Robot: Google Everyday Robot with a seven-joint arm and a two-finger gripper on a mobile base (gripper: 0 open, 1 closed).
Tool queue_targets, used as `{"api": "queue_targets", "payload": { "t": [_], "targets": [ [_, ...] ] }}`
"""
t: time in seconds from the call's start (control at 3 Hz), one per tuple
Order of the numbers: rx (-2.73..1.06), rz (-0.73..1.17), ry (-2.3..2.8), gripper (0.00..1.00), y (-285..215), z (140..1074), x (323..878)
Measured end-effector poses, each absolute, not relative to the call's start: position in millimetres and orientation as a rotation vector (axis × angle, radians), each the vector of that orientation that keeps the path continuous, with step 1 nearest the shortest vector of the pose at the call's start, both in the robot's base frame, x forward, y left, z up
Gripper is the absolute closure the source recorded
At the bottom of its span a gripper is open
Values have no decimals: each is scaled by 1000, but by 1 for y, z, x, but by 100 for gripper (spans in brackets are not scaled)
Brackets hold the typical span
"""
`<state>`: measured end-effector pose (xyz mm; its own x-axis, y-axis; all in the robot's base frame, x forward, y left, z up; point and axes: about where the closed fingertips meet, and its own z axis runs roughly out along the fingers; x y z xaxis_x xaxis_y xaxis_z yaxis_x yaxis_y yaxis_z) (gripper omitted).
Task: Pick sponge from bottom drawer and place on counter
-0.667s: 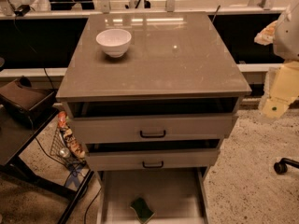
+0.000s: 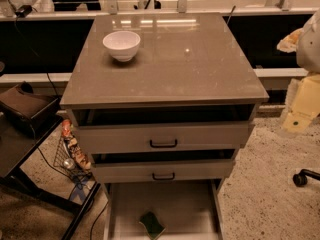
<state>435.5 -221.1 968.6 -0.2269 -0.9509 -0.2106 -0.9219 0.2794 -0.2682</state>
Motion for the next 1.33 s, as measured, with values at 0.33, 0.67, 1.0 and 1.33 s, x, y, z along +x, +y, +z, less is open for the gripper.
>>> {"api": "queue_targets", "payload": {
  "t": [0.33,0.67,1.0,1.33],
  "targets": [
    [-1700,-128,2159,0,-218,959,416],
    [-1668,-66,2074,0,-223,912,380],
    [-1606,28,2034,0,-228,842,357],
    [-1586,160,2054,0,-211,709,335]
  ]
}}
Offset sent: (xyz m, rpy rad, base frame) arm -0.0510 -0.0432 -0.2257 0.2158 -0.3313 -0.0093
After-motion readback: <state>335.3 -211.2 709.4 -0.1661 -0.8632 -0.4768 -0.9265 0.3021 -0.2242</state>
